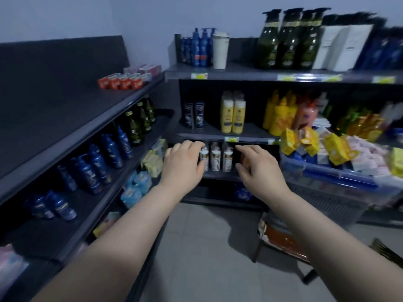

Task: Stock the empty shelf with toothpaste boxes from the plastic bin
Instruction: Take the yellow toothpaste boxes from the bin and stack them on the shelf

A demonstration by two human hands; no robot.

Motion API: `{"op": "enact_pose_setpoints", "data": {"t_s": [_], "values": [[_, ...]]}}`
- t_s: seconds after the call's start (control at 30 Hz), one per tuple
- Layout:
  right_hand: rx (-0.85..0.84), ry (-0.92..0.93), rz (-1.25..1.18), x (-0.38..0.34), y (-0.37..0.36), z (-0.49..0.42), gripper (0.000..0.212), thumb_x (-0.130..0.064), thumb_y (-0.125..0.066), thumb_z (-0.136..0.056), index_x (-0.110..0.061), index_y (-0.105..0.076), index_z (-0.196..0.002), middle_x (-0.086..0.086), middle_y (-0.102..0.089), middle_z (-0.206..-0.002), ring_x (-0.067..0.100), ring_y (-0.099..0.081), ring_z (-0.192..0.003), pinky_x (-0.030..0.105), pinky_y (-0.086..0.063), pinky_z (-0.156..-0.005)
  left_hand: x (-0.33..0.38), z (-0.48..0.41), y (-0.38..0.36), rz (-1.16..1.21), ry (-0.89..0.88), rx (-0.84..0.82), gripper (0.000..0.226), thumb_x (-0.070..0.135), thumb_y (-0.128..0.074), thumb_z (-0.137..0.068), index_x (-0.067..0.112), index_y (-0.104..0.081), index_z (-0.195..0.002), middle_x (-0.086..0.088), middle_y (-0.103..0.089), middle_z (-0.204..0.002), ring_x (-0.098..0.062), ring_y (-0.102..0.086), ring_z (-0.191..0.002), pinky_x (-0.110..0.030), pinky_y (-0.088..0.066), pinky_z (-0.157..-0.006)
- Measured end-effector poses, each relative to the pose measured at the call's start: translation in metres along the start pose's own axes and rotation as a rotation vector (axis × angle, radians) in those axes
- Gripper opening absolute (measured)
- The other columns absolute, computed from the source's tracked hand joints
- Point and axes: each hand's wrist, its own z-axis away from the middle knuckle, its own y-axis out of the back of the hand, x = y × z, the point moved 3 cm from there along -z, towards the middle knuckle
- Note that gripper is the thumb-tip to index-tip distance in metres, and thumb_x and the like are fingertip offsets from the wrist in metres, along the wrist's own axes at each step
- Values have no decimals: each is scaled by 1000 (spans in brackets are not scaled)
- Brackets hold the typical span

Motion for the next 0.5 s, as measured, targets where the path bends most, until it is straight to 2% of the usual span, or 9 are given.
{"op": "enact_pose_setpoints", "data": {"t_s": [0.27, 0.5], "values": [[105, -189, 103, 84, 12, -48, 46, -23, -59, -89, -16, -51, -134, 5, -56, -126, 28, -51, -116, 44, -43, -94, 45, -113, -67, 117, -215, -32, 42, 34, -51, -93, 23, -46, -133, 0, -54, -125, -24, -48, -114, -37, -34, -96], [168, -407, 160, 153, 17, -34, 46, -24, -60, -89, -18, -51, -134, 2, -55, -128, 25, -51, -117, 44, -44, -94, 107, -162, -131, 205, -414, -136, 42, 34, -51, -92, 23, -46, -133, -1, -54, -127, -26, -48, -116, -40, -35, -97]]}}
